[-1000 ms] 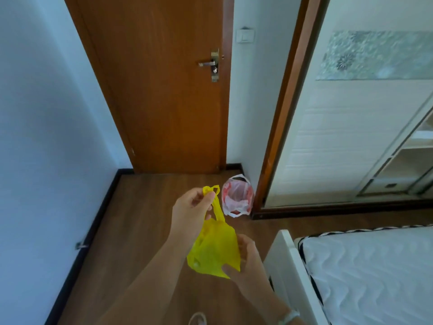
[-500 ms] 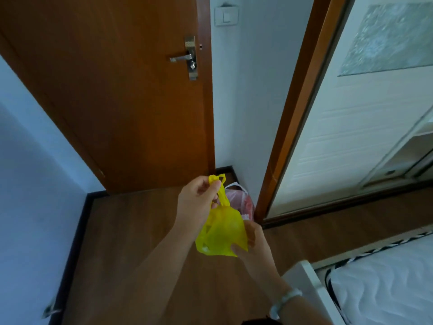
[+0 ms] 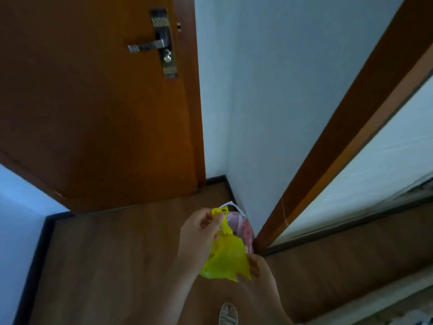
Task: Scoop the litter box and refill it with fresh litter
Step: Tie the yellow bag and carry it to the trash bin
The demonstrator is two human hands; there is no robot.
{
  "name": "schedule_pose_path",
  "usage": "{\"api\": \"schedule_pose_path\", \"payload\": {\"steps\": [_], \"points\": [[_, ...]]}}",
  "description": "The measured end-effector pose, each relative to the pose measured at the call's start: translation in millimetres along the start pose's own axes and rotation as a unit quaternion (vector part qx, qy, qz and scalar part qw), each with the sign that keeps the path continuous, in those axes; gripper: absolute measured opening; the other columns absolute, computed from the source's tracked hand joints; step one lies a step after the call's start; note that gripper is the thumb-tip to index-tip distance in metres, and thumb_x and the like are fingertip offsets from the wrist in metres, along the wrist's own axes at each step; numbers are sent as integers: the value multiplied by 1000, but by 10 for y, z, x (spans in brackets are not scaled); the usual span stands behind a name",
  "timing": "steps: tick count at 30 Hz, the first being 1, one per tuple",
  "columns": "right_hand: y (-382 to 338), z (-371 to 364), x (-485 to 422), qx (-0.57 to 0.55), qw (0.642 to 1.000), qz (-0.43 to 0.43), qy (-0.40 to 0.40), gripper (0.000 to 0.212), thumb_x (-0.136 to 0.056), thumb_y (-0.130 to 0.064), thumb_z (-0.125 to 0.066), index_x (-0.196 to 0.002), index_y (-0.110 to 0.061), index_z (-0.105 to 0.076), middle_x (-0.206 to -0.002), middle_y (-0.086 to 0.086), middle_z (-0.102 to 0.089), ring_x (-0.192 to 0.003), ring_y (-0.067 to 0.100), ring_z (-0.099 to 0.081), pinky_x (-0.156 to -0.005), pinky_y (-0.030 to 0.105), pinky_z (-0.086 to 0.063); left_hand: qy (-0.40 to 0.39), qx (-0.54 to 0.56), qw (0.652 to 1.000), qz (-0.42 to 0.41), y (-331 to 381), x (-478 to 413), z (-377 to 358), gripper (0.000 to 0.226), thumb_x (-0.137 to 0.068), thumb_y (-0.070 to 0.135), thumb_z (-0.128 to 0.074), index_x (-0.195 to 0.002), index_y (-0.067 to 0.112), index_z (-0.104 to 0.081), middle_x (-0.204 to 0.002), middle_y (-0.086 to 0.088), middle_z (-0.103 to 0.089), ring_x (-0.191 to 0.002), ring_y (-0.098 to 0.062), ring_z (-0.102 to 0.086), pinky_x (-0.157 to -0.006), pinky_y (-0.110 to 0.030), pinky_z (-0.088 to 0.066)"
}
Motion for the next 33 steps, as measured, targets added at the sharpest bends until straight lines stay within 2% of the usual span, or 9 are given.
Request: {"api": "schedule_pose_path", "payload": {"steps": [2, 4, 7, 11, 13, 18, 22, 26, 33], "points": [[94, -10, -336, 11, 1000, -12, 8, 41, -65, -18, -73, -96, -37, -55, -101, -4, -67, -91, 11, -65, -68, 22, -53, -13, -17, 1000, 10, -196, -326, -125, 17, -86, 28, -67, -73, 18, -65, -61, 3, -62, -54, -8, -60, -61, -33, -51], [218, -29, -642, 25, 999, -28, 19, 41, -68, -21, -73, -102, -36, -56, -103, -6, -66, -95, 11, -64, -72, 25, -52, -28, -17, 999, 26, -390, -623, -243, 22, -82, 39, -68, -74, 18, -65, -65, 2, -64, -58, -8, -63, -69, -46, -56], [440, -86, -1105, 30, 997, -44, 47, 43, -71, -25, -70, -111, -29, -55, -105, -4, -64, -97, 13, -62, -72, 23, -48, -44, -18, 998, 29, -675, -1023, -433, 38, -70, 58, -61, -75, 21, -66, -74, -1, -68, -63, -9, -64, -73, -51, -55], [831, -235, -1704, 64, 993, -60, 85, 34, -74, -14, -69, -100, -30, -56, -96, -3, -65, -89, 14, -61, -61, 15, -40, -68, -33, 997, 20, -1153, -1489, -702, 23, -73, 51, -62, -68, 28, -63, -65, 6, -61, -63, -14, -63, -66, -37, -52], [1077, -318, -1953, 67, 991, -67, 98, 32, -74, -12, -70, -99, -28, -56, -96, -4, -65, -88, 12, -61, -58, 10, -40, -83, -39, 996, 9, -1433, -1672, -846, 16, -77, 43, -62, -69, 29, -63, -70, 3, -63, -67, -15, -64, -65, -27, -46], [1804, -521, -2462, 62, 986, -87, 126, 35, -76, -9, -69, -101, -28, -55, -100, -1, -63, -93, 16, -60, -68, 21, -42, -114, -30, 993, 18, -2284, -2041, -1188, 13, -76, 41, -63, -73, 28, -64, -69, 10, -62, -72, -15, -64, -63, -17, -43], [2341, -632, -2741, 74, 983, -98, 134, 34, -77, -7, -68, -100, -29, -54, -99, -2, -62, -92, 16, -58, -69, 22, -40, -144, -41, 988, 21, -2938, -2218, -1432, 18, -85, 31, -68, -74, 17, -64, -63, 9, -57, -65, -6, -56, -63, -15, -39], [2793, -653, -3017, 100, 980, -103, 138, 33, -77, -11, -69, -106, -21, -57, -101, 0, -61, -91, 17, -57, -73, 23, -39, -139, -21, 990, 22, -3386, -2440, -1645, 20, -85, 30, -66, -82, 10, -69, -64, 7, -59, -65, -8, -56, -65, -21, -40], [3263, -752, -3488, 98, 979, -110, 141, 45, -75, -13, -72, -117, -15, -55, -105, 2, -59, -98, 21, -56, -83, 31, -45, -137, 22, 990, 24, -3904, -2753, -2092, 9, -86, 15, -67, -78, 16, -70, -58, 13, -61, -60, -1, -57, -63, -17, -43]]}}
Point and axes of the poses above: each hand's wrist, its own x-axis away from the middle knuckle, its own z-axis out of the back of the hand, y = z × x, the point moved 4 cm from there along -x, towards the middle knuckle
